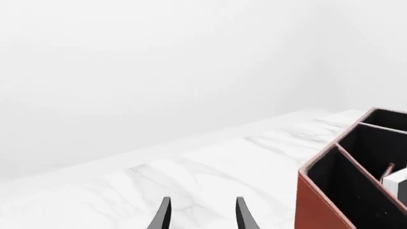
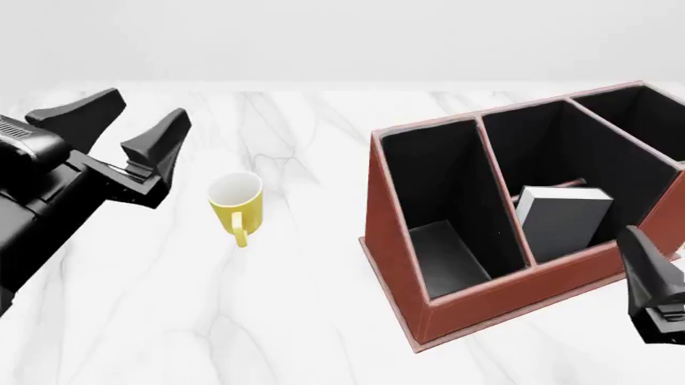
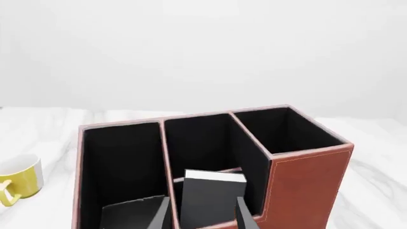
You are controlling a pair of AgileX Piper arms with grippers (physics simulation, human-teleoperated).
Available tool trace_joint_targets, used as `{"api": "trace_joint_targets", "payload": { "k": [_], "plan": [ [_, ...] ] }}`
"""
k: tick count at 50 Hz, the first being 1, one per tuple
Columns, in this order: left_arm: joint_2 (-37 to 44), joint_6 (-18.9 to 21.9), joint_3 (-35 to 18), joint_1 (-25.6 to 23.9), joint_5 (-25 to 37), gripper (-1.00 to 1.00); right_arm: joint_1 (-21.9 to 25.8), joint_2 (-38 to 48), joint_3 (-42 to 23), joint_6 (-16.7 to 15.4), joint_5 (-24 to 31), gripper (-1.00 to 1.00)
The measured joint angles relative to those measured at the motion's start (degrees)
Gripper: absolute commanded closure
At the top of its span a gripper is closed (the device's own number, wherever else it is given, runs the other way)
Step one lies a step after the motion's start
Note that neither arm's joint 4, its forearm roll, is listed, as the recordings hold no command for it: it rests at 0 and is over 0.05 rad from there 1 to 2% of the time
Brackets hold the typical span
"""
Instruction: Pick up the book and place it in the back compartment of the caddy.
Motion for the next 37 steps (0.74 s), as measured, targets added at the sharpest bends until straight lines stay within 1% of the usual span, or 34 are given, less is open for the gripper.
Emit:
{"api": "trace_joint_targets", "payload": {
  "k": [7,12,16,21,26,31,37],
  "plan": [
    [-2.2,-1.3,2.6,1.8,-1.6,-1.00,1.0,-0.8,-8.6,-1.4,4.5,-1.00],
    [-3.4,-1.9,3.6,2.4,-2.0,-1.00,2.0,-2.1,-17.0,-2.2,8.9,-1.00],
    [-3.8,-2.4,4.2,2.6,-2.5,-1.00,2.5,-3.6,-25.2,-3.1,13.0,-1.00],
    [-3.2,-2.9,4.6,2.6,-3.6,-1.00,2.6,-4.9,-36.7,-4.4,18.0,-1.00],
    [-1.3,-3.3,4.5,1.8,-5.5,-1.00,1.4,-5.7,-50.0,-5.4,23.2,-1.00],
    [1.3,-3.8,4.1,0.6,-7.6,-1.00,-1.1,-6.1,-65.1,-5.7,28.8,-1.00],
    [4.3,-4.1,3.2,-1.1,-9.7,-1.00,-4.1,-6.5,-82.5,-7.3,34.1,-1.00]
  ]
}}
